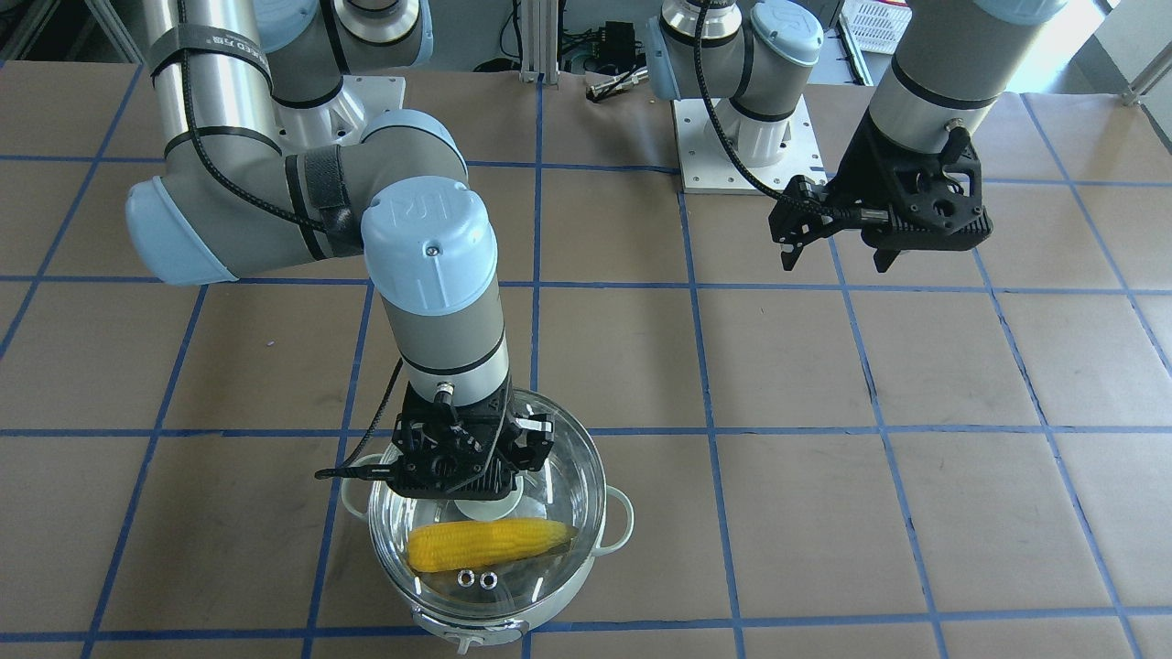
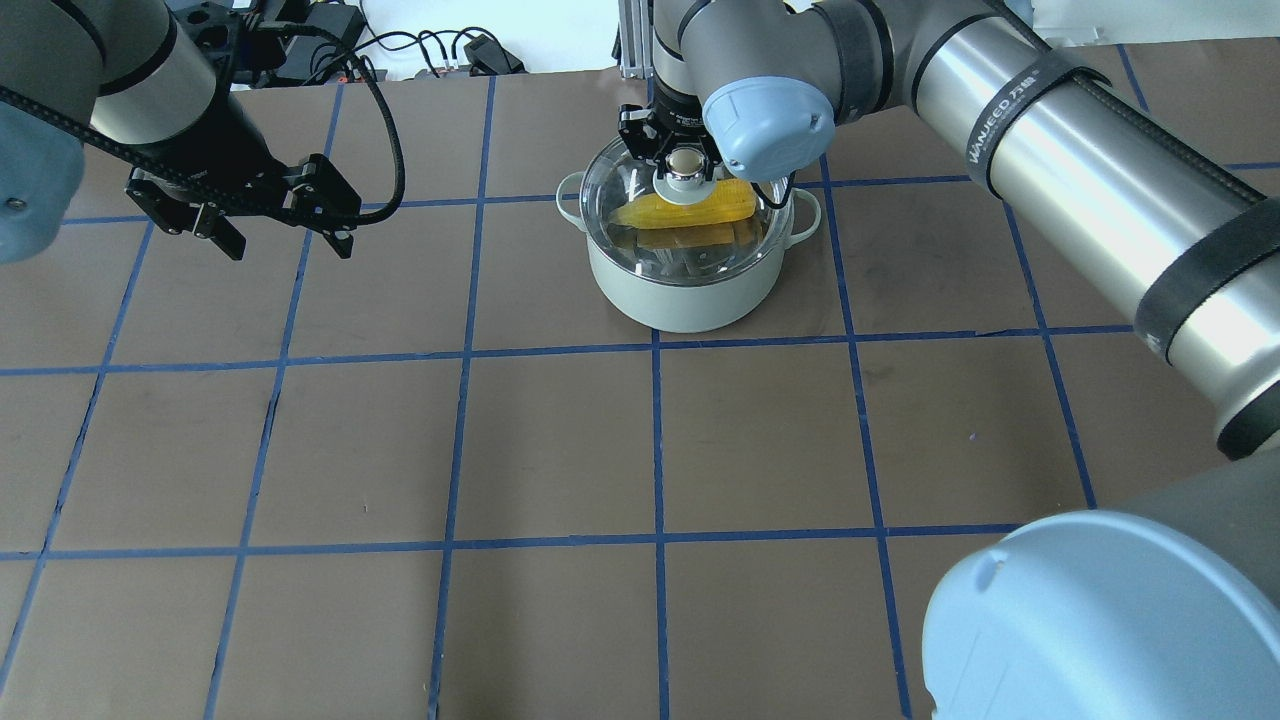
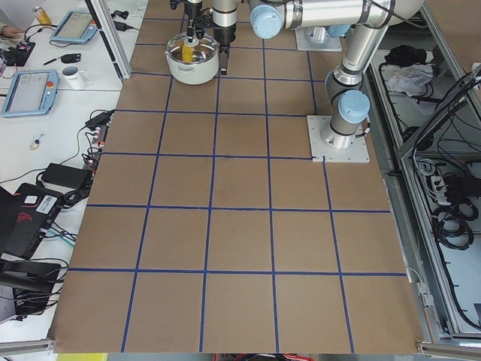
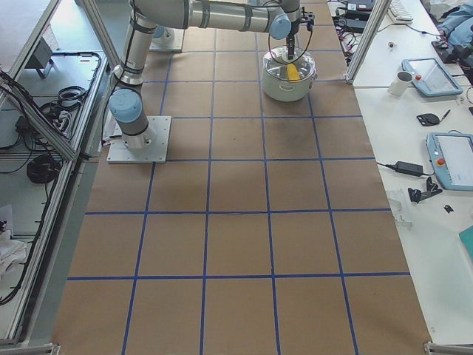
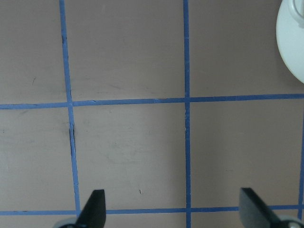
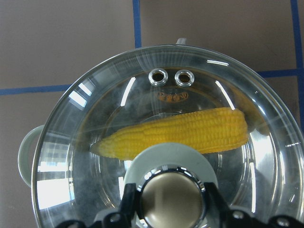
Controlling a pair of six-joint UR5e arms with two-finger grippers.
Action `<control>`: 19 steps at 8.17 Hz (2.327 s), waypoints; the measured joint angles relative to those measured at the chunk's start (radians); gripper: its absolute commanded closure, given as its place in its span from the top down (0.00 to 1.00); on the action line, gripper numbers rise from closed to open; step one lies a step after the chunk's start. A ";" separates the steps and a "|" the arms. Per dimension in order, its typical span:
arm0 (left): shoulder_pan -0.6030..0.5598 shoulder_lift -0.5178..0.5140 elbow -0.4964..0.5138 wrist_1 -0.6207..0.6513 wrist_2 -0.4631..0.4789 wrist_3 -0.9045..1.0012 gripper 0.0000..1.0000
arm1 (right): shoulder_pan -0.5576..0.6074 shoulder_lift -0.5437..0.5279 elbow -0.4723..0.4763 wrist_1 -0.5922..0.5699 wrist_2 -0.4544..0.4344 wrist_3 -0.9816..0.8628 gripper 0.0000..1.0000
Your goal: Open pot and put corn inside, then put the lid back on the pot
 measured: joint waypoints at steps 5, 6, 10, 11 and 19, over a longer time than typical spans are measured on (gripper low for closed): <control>0.000 -0.007 0.000 0.001 -0.025 -0.003 1.00 | 0.000 0.004 0.002 -0.011 -0.001 -0.022 0.21; 0.000 -0.010 -0.001 0.000 -0.028 -0.002 1.00 | 0.000 0.004 0.003 -0.011 -0.002 -0.025 0.21; 0.000 -0.016 -0.001 0.001 -0.030 -0.001 1.00 | -0.001 0.004 0.012 -0.012 -0.004 -0.031 0.61; 0.000 -0.012 -0.001 0.000 -0.028 -0.001 1.00 | -0.001 0.004 0.013 -0.011 -0.005 -0.028 0.91; -0.001 0.010 0.001 -0.002 -0.025 -0.001 1.00 | -0.048 -0.246 0.078 0.176 0.004 -0.038 1.00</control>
